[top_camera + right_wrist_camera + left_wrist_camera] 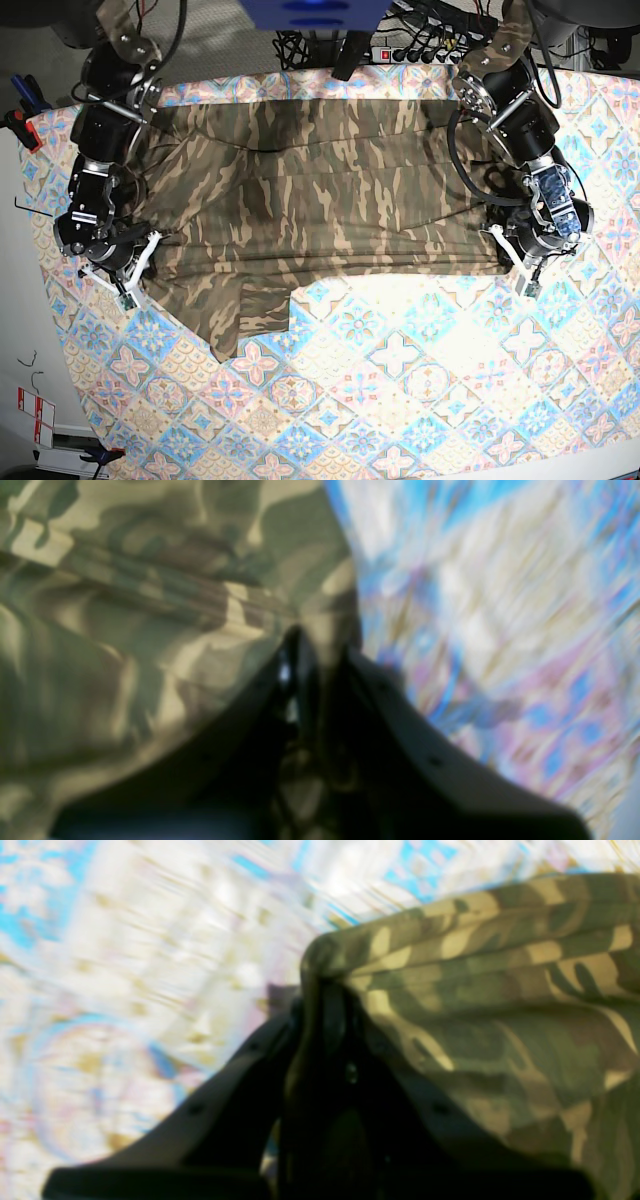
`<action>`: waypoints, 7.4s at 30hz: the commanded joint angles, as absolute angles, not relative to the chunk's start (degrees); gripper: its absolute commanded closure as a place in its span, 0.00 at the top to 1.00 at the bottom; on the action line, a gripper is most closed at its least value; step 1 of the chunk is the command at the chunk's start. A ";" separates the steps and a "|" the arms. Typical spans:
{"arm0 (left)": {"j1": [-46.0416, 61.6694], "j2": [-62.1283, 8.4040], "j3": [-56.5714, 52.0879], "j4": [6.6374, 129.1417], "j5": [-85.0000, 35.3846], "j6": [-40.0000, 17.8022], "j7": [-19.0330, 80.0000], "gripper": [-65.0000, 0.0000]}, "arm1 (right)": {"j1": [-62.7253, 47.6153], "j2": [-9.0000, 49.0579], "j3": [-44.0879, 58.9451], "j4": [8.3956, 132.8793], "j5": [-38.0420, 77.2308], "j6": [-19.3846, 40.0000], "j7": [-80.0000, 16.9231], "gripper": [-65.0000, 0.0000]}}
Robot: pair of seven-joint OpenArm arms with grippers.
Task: Fold the T-shirt properly
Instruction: 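Lift the hem and fold it toward the collar with both grippers, then pull the gathered shirt edge away from the table center with both grippers, then hold the shirt edge and adjust both grippers along it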
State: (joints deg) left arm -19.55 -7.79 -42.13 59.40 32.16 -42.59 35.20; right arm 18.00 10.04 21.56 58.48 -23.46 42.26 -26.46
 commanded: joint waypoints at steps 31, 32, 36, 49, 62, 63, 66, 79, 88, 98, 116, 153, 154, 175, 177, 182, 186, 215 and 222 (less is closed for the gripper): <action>-0.31 -8.84 -34.33 87.16 27.82 -40.00 38.11 0.05 | -6.20 7.78 22.46 93.58 -24.40 40.00 -30.11 0.02; 0.13 -8.92 -34.33 87.52 27.82 -40.00 38.11 0.05 | -6.99 7.78 22.64 94.73 -24.40 40.00 -30.20 0.02; 3.56 -8.92 -34.24 92.26 27.82 -40.00 38.02 0.05 | -9.45 7.69 24.04 97.36 -24.40 40.00 -30.20 0.02; 12.35 -8.92 -34.24 98.24 27.74 -40.00 37.85 0.05 | -14.29 2.68 36.09 100.18 -24.57 40.00 -30.29 0.02; 16.92 -9.36 -28.35 92.09 28.53 -40.00 38.11 0.06 | -13.85 2.07 37.85 93.32 -24.75 40.00 -41.10 0.03; 16.75 -9.36 -28.44 91.65 28.53 -40.00 38.20 0.06 | -13.85 2.07 37.85 93.14 -24.75 40.00 -41.36 0.05; 16.75 -9.27 -29.32 91.56 28.53 -40.00 38.20 0.15 | -13.85 2.07 37.85 93.23 -24.75 40.00 -41.54 0.18; 16.48 -9.01 -32.84 91.91 27.65 -40.00 38.20 0.42 | -13.93 2.07 38.37 100.00 -24.75 40.00 -41.45 0.73; 18.77 -4.09 -38.64 102.20 21.23 -40.00 38.02 0.42 | -13.85 2.07 38.02 100.97 -24.75 40.00 -41.45 0.74; 21.67 -4.00 -38.99 105.27 21.49 -40.00 37.93 0.42 | -13.85 2.07 38.37 100.97 -24.75 40.00 -41.45 0.74; 29.32 -8.66 -40.66 105.36 21.32 -40.00 37.85 0.42 | -13.85 2.07 38.20 100.97 -24.75 40.00 -41.45 0.75; 25.89 -1.63 -44.88 114.59 9.36 -40.00 38.20 0.42 | -13.76 2.07 38.29 100.97 -24.75 40.00 -40.92 0.74; 25.89 -1.54 -43.91 114.51 9.36 -40.00 38.20 0.42 | -13.58 2.07 38.37 101.05 -24.75 40.00 -40.92 0.74; 22.90 -4.26 -43.03 95.08 4.62 -40.00 38.29 0.43 | -8.92 -0.75 36.79 108.35 -24.75 40.00 -41.54 0.74; 22.90 -4.26 -43.03 94.20 4.62 -40.00 38.29 0.43 | -8.84 -0.75 36.88 108.26 -24.75 40.00 -41.63 0.74; 22.64 -4.35 -41.10 93.05 4.62 -40.00 38.29 0.43 | -8.75 -0.75 39.43 108.09 -24.75 40.00 -48.40 0.75; 21.67 -5.76 -37.05 88.04 4.53 -40.00 38.29 0.43 | -8.75 -0.57 39.87 106.68 -24.57 40.00 -53.32 0.75; 18.77 -10.42 -25.80 74.86 5.05 -40.00 38.11 0.41 | -3.91 -0.40 39.96 78.90 -24.40 40.00 -51.82 0.45; 18.42 -10.07 -24.22 74.86 4.70 -40.00 38.20 0.17 | -3.12 -0.22 39.96 76.62 -24.75 40.00 -51.82 0.02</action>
State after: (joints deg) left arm 17.43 -11.11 -25.36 76.44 0.12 -39.27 30.55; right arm -2.87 0.19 40.03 78.74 -21.47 41.80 -50.30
